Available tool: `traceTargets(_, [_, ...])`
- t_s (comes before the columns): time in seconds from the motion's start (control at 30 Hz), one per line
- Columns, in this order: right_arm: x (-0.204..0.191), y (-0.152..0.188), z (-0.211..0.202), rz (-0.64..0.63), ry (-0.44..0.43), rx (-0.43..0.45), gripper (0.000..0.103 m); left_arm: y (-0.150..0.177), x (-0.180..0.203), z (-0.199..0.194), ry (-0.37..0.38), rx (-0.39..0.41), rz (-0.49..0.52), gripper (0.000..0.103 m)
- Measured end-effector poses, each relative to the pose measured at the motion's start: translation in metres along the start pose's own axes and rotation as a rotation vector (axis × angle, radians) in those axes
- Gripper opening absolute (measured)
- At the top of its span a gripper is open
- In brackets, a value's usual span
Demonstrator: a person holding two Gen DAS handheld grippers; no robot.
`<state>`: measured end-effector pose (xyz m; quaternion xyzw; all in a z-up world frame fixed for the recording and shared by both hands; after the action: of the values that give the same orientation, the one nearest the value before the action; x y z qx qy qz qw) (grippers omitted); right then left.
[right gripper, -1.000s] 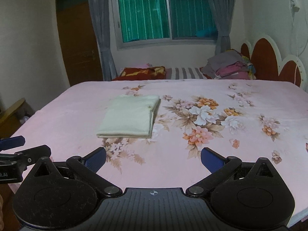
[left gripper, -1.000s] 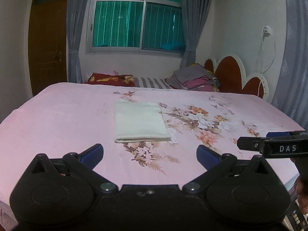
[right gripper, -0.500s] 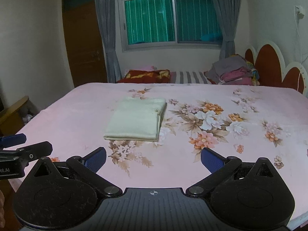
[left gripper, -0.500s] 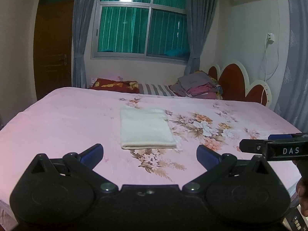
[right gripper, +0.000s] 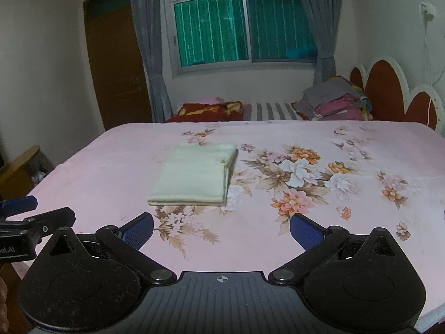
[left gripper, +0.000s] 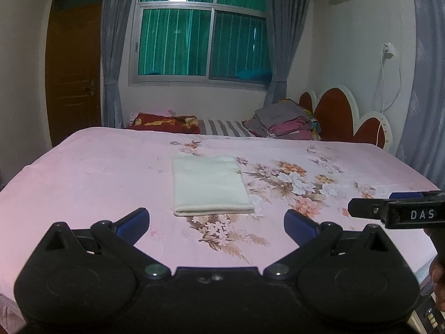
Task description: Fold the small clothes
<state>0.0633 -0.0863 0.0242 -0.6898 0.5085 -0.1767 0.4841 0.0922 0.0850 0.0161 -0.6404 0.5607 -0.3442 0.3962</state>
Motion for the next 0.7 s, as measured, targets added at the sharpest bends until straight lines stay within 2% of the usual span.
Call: traceTargets(0.7, [-0.0004,0.0013,-0.0017,-0.002,0.004,0.0,0.103,0.0019,0.0001,0.0014,0.0,0.001,0.005,0.103])
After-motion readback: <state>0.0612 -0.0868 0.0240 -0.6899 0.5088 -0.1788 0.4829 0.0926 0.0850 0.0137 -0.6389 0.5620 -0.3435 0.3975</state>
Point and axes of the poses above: each gripper's, at about its wrist camera, not at the fingertips, and z roughly the way its jaws point, x to its right, y to its underside, the point moved 6 cm from there along z, roughly the way its jaws point, and after that the axes turned 8 degrees about -y, right-handed, at the moved point
